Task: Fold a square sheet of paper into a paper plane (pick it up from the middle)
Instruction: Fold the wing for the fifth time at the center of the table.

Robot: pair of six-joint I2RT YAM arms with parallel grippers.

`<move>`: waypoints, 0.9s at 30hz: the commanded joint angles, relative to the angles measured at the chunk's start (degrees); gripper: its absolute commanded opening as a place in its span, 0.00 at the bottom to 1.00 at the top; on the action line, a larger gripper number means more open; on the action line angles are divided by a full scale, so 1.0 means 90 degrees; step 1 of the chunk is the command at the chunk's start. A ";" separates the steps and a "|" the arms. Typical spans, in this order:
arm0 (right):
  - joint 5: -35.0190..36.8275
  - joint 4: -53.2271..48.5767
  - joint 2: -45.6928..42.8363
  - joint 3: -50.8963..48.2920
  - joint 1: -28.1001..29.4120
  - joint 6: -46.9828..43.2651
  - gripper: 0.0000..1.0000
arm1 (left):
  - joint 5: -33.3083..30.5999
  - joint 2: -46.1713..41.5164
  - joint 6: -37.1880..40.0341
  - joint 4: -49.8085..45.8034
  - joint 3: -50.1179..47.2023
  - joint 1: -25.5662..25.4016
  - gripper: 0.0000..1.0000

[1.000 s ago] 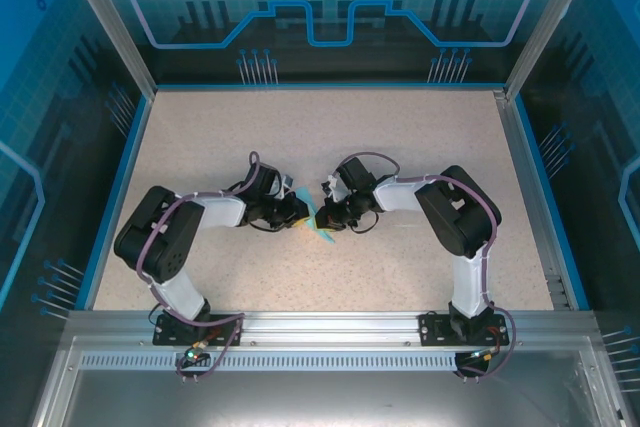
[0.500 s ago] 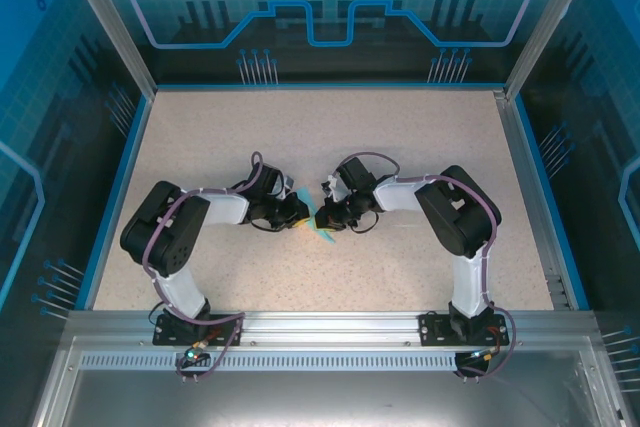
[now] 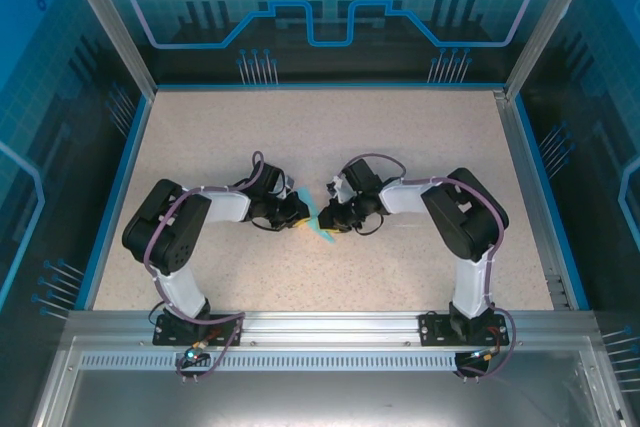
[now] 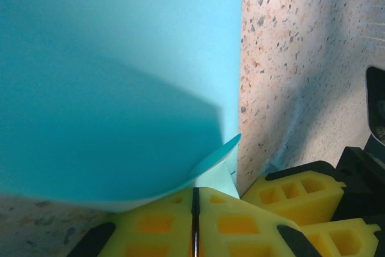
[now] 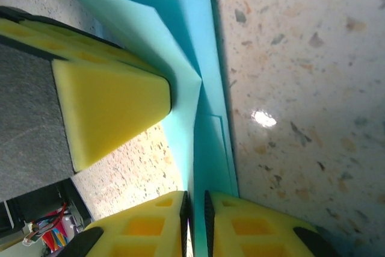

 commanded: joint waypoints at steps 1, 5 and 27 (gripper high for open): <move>-0.0145 -0.0273 -0.0162 -0.0178 -0.0081 0.0042 0.17 | -0.0397 0.0210 0.0165 -0.0411 0.0020 0.0009 0.10; -0.0191 -0.0286 -0.0080 -0.0253 -0.0071 0.0039 0.14 | -0.0411 0.0208 0.0165 -0.0425 0.0012 0.0009 0.10; 0.0326 -0.1099 -0.0130 -0.0317 0.0045 -0.0117 0.10 | -0.0614 0.0217 -0.0440 -0.0380 0.0174 0.0008 0.11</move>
